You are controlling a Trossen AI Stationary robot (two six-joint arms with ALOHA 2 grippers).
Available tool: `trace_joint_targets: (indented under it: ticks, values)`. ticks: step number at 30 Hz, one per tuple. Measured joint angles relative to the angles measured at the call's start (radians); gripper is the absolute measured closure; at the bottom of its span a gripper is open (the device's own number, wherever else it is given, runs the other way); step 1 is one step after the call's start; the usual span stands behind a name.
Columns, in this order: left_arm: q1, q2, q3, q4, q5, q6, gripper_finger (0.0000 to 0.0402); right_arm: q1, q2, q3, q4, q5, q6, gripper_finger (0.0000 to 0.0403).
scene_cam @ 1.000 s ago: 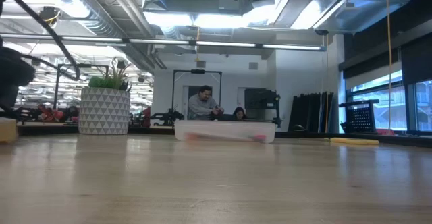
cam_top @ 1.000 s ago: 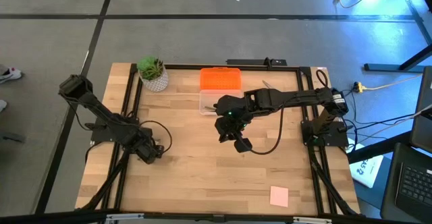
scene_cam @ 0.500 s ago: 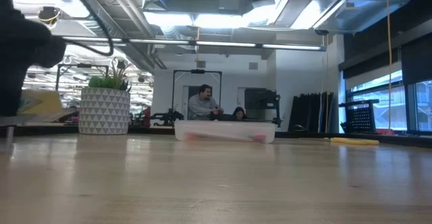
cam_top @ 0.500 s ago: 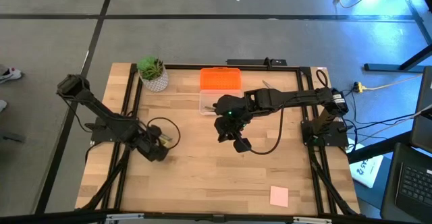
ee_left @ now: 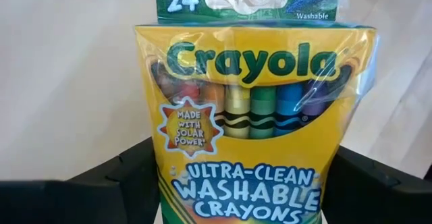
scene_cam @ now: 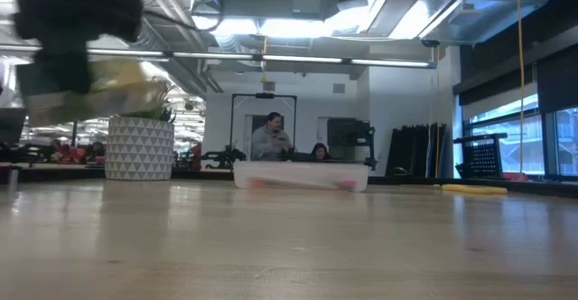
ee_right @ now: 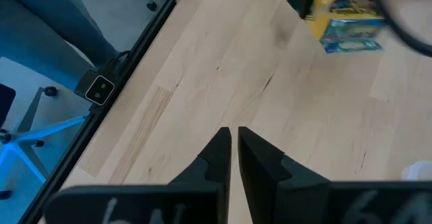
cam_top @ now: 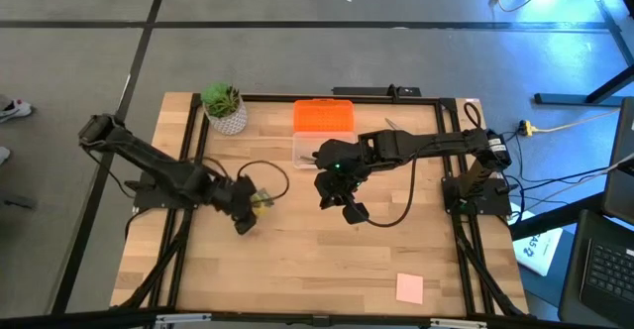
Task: Pack school essentials
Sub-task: Put the yellow crayon box into the orange supply box
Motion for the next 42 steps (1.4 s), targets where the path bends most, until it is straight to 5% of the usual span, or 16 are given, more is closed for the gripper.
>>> trace_joint_targets:
  ticks: [17,35,42]
  values:
    - [0.383,0.028,0.154,0.026,0.024,0.613,0.0098,-0.011,0.000,0.000,0.036,0.043,-0.003,0.0372]
    - [0.616,0.253,0.161,0.501,0.027,1.077,0.0098,-0.044,-0.141,0.000,-0.035,0.681,0.265,0.0372]
    - [0.668,0.357,0.161,0.585,0.045,1.164,0.0098,-0.044,-0.160,0.000,-0.059,0.697,0.264,0.0372]
